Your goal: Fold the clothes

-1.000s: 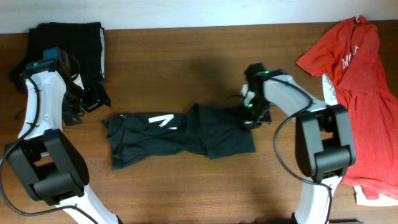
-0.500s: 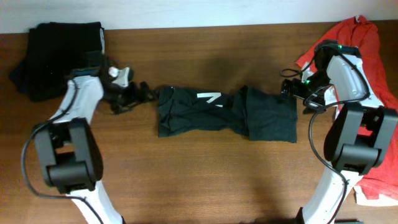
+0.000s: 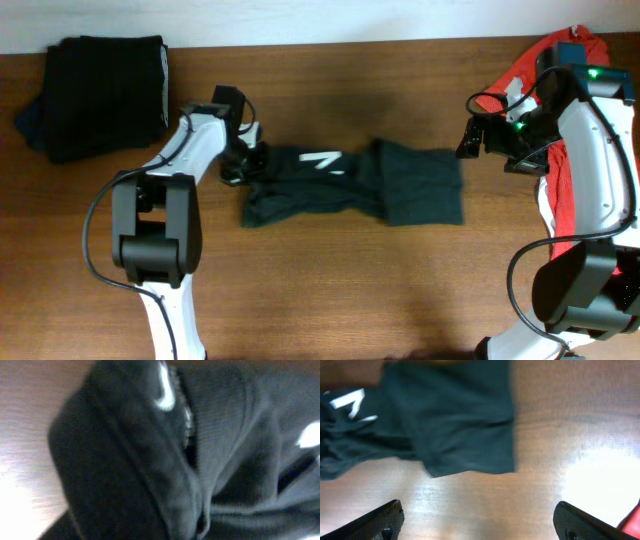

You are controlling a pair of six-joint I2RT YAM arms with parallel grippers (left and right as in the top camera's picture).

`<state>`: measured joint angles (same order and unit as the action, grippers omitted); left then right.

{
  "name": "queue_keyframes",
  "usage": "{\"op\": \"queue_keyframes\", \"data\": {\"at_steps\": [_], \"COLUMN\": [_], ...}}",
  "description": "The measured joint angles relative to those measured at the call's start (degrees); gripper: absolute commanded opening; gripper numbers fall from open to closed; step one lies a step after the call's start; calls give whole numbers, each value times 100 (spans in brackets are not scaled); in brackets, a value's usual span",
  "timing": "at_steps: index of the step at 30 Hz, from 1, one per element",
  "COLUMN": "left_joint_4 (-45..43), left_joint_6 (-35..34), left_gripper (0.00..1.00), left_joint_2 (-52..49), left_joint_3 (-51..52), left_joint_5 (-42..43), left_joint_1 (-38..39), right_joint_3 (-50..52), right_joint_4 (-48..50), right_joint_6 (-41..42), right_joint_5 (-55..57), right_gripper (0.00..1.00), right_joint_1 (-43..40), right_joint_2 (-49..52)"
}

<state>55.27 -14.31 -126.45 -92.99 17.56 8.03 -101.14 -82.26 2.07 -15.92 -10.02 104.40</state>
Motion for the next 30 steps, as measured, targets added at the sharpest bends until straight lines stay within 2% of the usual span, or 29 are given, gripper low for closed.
{"op": "queue_keyframes", "data": {"at_steps": [4, 6, 8, 11, 14, 15, 19, 22, 23, 24, 25, 26, 27, 28, 29, 30], "left_joint_4": [2238, 2879, 3595, 3755, 3436, 3230, 2813, 2618, 2509, 2385, 2225, 2129, 2085, 2024, 2033, 2199], "left_joint_6": [-503, -549, -581, -586, -584, -586, -590, -592, -595, -592, -588, -590, -597, -590, -562, -507], "left_gripper": [1, 1, 1, 1, 1, 4, 11, 24, 43, 45, 59, 65, 78, 82, 93, 97], "left_joint_2": [-343, -372, -345, -343, -343, -343, -413, -815, -988, -1185, -1318, -1377, -1381, -1381, -1381, -1388], "left_joint_3": [-1569, -2330, -3338, -3624, -3624, -3624, -3624, -3626, -3626, -3626, -3626, -3626, -3626, -3635, -3644, -3799], "left_joint_5": [-2643, -2986, -3084, -2559, -2284, -2175, -2048, -1919, -1832, -1751, -1685, -1650, -1637, -1620, -1602, -1602], "left_joint_1": [-861, -981, -741, -9, 852, 1276, 2133, 2326, 2356, 2382, 2398, 2402, 2400, 2400, 2400, 2400], "right_joint_3": [0, 0, 0, 0, 0, 0, 0, 0, 0, 0, 0, 7, 13, 42, 103, 153], "right_joint_4": [149, 216, 358, 409, 476, 498, 492, 490, 487, 487, 490, 490, 492, 501, 527, 592], "right_joint_6": [-103, -105, -105, -105, -107, -107, -107, -107, -107, -107, -105, -105, -109, -107, -105, -107], "right_joint_5": [-2, -2, -2, -4, -2, -2, -2, -2, -2, -2, -2, -2, -2, -2, -2, -2], "right_gripper": [99, 99, 99, 99, 99, 99, 99, 99, 99, 99, 99, 99, 99, 99, 99, 99], "right_joint_1": [417, 654, 940, 1097, 1097, 1097, 1097, 1097, 1097, 1097, 1097, 1097, 1097, 1097, 1097, 1097], "right_joint_2": [0, 0, 4, 20, 35, 44, 57, 57, 57, 59, 59, 59, 61, 61, 66, 68]}}
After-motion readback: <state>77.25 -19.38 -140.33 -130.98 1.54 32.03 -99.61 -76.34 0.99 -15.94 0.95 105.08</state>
